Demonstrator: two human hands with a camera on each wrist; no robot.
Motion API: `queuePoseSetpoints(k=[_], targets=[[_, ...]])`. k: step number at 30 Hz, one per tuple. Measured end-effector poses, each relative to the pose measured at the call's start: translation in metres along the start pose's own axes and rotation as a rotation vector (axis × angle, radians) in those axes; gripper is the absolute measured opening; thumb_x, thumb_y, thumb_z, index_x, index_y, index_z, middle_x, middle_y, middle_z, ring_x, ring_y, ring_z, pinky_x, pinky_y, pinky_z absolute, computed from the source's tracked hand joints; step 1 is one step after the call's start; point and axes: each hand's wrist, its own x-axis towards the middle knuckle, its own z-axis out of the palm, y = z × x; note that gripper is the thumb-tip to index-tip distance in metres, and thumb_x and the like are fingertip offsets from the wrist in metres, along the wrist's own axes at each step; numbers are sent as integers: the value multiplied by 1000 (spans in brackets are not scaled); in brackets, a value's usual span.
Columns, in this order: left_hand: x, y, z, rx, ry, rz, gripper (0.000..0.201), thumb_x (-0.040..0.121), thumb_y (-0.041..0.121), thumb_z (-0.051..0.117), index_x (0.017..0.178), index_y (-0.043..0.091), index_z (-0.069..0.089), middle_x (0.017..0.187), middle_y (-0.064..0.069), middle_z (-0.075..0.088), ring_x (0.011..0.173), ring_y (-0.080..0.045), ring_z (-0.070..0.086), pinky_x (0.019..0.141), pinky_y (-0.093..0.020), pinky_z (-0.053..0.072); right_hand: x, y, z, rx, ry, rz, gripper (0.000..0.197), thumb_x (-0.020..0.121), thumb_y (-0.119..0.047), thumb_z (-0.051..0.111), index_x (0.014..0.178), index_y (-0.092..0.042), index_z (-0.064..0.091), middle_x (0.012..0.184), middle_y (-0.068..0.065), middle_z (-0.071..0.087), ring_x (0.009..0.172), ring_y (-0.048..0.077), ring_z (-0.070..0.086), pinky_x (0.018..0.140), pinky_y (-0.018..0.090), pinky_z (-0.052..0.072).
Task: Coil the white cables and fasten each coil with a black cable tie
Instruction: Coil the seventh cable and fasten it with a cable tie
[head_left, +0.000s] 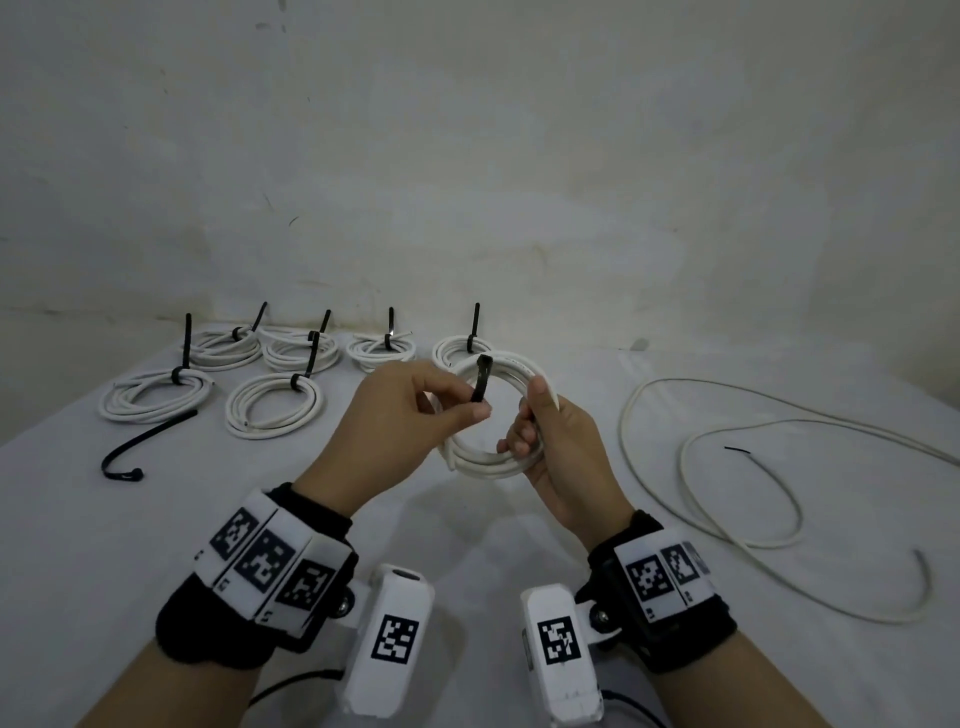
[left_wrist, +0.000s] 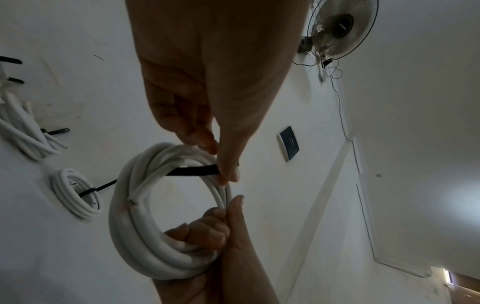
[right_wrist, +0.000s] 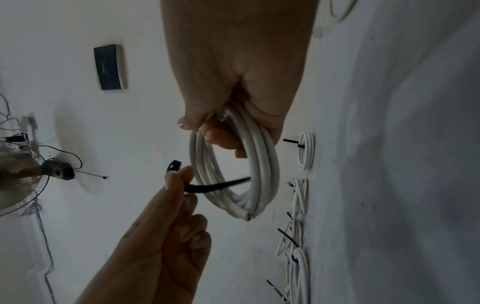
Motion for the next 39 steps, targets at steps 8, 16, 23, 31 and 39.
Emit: queuePoseSetpoints(k=[8, 16, 23, 31, 39], targets=[[18, -7, -1, 67, 200, 166, 15, 65, 22, 84, 76, 24, 74, 78, 8, 49, 56, -1, 40, 57, -9, 33, -4, -3, 7, 56, -64, 51, 35, 82, -42, 52, 75, -9, 47, 50, -4, 41, 47, 10, 43, 66, 31, 49], [24, -16, 10, -72, 330, 157, 42, 63, 28, 85, 99, 34, 63, 94, 7, 58, 79, -3, 55, 70, -15, 48, -7, -10, 7, 61, -120, 76, 34, 83, -42, 51, 75, -9, 47, 51, -4, 37, 46, 9, 40, 63, 27, 52], [26, -20, 13, -223, -19, -87, 48, 81, 33, 67, 122, 20, 46, 73, -1, 68, 52, -14, 62, 57, -25, 51, -5, -11, 3, 3, -123, 76, 32, 83, -40, 52, 73, -10, 47, 50, -4, 36, 45, 10, 38, 60, 26, 50], [22, -28, 12, -524, -79, -117, 11, 86, 14, 60, 96, 14, 56, 55, 0, 48, 34, -7, 33, 37, -17, 32, -6, -6, 6, -66, -136, 104, 32, 81, -40, 54, 73, -9, 49, 50, -3, 40, 46, 12, 41, 63, 28, 51], [17, -32, 8, -669, -103, -166, 34, 76, 28, 60, 101, 6, 50, 57, -1, 43, 32, -5, 27, 35, -14, 28, -9, -4, 11, -113, -141, 81, 34, 81, -40, 54, 74, -8, 51, 49, -2, 42, 47, 13, 42, 61, 28, 51]])
